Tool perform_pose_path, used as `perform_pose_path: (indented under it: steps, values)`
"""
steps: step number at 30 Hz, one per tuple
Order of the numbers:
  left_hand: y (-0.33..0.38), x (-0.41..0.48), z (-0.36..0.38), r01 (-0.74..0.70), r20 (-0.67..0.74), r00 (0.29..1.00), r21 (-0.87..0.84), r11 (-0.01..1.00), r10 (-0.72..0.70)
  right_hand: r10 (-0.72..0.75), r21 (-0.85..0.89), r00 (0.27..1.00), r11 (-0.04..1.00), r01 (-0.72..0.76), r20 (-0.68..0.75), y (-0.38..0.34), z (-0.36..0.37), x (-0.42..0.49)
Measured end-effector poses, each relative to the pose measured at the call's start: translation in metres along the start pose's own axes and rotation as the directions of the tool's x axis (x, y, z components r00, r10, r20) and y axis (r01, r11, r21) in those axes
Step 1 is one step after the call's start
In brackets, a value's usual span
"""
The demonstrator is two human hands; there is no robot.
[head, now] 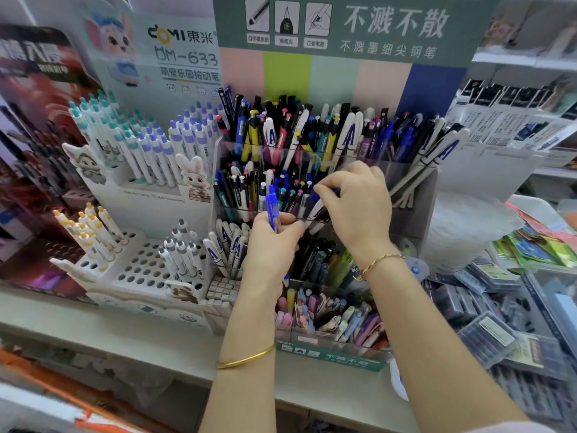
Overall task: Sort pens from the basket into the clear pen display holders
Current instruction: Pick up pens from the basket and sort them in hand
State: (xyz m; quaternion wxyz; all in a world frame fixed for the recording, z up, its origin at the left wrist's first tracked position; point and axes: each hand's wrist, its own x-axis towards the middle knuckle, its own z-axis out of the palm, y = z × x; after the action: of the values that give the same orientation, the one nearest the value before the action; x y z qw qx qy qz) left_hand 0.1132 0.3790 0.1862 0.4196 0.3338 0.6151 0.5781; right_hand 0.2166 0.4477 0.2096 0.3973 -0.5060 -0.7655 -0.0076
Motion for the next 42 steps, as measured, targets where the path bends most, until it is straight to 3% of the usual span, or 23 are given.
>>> perform_pose_path:
  steps: [2,4,9,12,15,17,19,21,23,25,35,42]
  values:
    - [0.002,0.000,0.001,0.012,0.024,1.000,0.022,1.000,-0.012,0.034,-0.094,0.998,0.995,-0.029,0.050,0.001,-0.002,0.001]
    - [0.003,0.000,0.002,-0.002,0.055,0.998,0.045,0.999,-0.001,0.084,-0.070,0.994,0.994,-0.079,0.071,0.004,-0.004,0.006]
    - [0.004,-0.004,0.005,-0.111,0.114,0.989,0.136,0.984,0.096,0.130,0.384,0.991,0.915,-0.125,0.011,-0.006,-0.023,0.008]
    - [0.004,-0.007,0.008,-0.146,0.148,0.981,0.145,0.979,0.124,0.025,0.542,0.972,0.827,-0.151,0.234,-0.016,-0.037,0.005]
    - [0.007,-0.008,0.010,-0.160,0.174,0.976,0.156,0.975,0.132,-0.060,0.526,0.923,0.835,-0.163,0.380,-0.016,-0.038,0.002]
    - [0.007,-0.008,0.010,-0.168,0.155,0.978,0.174,0.970,0.142,-0.033,0.559,0.953,0.815,-0.149,0.301,-0.014,-0.035,0.003]
    - [0.006,-0.008,0.009,-0.159,0.095,0.985,0.182,0.970,0.144,0.116,0.647,0.987,0.746,-0.158,0.108,-0.011,-0.035,0.006]
    - [0.003,-0.006,0.007,-0.124,0.022,0.992,0.149,0.981,0.122,0.248,0.689,0.963,0.716,-0.107,-0.108,-0.007,-0.037,0.010]
    - [0.001,-0.006,0.006,-0.088,-0.032,0.995,0.115,0.989,0.092,0.254,0.637,0.938,0.769,-0.047,-0.237,-0.006,-0.038,0.012]
    - [0.000,-0.006,0.007,-0.072,-0.043,0.996,0.101,0.992,0.076,0.189,0.559,0.944,0.829,-0.006,-0.269,-0.007,-0.035,0.013]
    - [-0.001,-0.006,0.006,-0.071,-0.026,0.997,0.097,0.993,0.074,-0.025,0.268,0.987,0.961,0.067,-0.158,-0.007,-0.005,0.011]
    - [-0.002,-0.005,0.004,-0.062,-0.037,0.997,0.099,0.993,0.066,-0.013,0.149,0.995,0.989,0.028,-0.099,0.002,-0.002,0.011]
